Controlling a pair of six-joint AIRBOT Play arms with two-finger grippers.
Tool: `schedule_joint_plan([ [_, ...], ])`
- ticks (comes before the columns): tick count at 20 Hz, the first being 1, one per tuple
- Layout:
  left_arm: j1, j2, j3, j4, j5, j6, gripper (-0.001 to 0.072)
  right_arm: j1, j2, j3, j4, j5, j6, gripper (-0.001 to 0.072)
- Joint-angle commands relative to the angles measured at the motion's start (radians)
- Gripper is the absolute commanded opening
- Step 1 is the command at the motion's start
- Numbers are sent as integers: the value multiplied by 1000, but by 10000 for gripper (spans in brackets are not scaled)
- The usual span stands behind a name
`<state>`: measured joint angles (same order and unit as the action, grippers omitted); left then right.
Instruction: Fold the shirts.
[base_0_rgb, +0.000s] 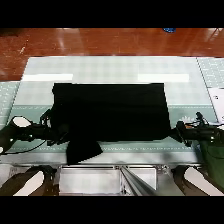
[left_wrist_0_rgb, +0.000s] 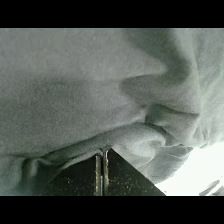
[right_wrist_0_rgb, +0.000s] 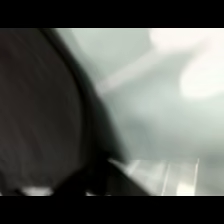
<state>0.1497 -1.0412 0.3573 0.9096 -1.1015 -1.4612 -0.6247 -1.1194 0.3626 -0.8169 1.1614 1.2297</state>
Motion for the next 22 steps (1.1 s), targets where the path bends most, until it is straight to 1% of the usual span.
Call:
schedule_joint_plan([
  [1,0,1,18,-5,-34,38,16,-1,-30,9,192,47,-176,24],
  [4,15,1,129,-3,-89,40,16,-1,-29,83,184,108,-187,24],
  [7,24,-12,294,7,-126,40,16,0,-30,197,198,125,-167,24],
  [9,24,-63,401,10,-124,39,16,57,-30,276,238,129,-172,24],
  [11,20,-164,510,7,-122,39,16,170,-35,359,222,28,-138,24],
  [13,11,-287,630,5,-125,29,16,235,-71,439,192,-114,-59,24],
  [14,6,-344,690,3,-130,24,16,254,-98,478,182,-149,-35,24],
  [18,-6,-562,952,-7,-142,-11,16,304,-277,640,178,-105,-25,24],
  [22,-15,-723,1185,-16,-153,-45,15,330,-401,727,179,-119,-18,24],
])
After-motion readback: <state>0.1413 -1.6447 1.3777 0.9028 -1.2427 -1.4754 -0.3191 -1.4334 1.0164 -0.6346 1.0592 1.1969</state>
